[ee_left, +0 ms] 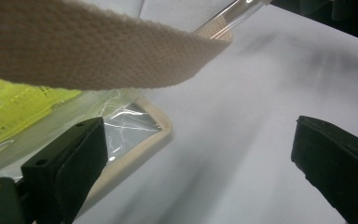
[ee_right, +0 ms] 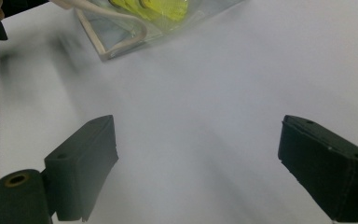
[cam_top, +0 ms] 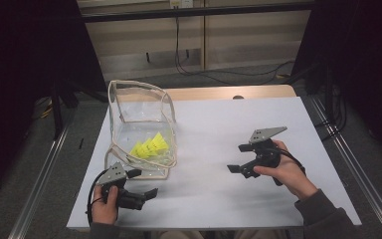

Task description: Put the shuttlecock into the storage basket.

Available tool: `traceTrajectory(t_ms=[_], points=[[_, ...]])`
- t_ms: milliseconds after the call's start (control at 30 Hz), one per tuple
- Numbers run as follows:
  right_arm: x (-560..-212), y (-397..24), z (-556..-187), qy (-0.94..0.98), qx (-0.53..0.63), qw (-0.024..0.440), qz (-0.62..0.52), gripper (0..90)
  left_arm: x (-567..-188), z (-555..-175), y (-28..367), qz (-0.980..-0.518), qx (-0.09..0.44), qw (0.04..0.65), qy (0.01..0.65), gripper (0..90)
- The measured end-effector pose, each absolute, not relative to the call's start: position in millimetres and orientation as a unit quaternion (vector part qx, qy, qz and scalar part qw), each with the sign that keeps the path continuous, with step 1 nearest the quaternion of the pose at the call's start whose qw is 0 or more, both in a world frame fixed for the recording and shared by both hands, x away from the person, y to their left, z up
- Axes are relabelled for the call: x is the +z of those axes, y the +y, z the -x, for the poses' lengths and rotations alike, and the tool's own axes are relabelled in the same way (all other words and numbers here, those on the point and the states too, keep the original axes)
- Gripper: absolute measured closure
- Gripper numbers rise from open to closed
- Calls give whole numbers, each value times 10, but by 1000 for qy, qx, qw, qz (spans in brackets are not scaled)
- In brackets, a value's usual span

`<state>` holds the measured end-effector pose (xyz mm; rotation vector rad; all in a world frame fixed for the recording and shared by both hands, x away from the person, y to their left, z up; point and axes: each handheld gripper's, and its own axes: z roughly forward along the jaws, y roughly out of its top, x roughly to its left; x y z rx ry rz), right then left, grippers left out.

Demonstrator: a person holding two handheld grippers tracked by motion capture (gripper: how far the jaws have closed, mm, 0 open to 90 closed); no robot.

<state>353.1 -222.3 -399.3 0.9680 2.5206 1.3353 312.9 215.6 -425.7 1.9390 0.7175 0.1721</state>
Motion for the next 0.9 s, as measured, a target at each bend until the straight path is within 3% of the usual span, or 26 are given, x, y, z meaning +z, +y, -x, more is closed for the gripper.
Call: traceTrajectory(t_ms=[900], points=[[-4156, -2475, -3440, 826, 439, 67, -346, 113, -4260, -3135, 2154, -805, 69, 507, 300, 37]])
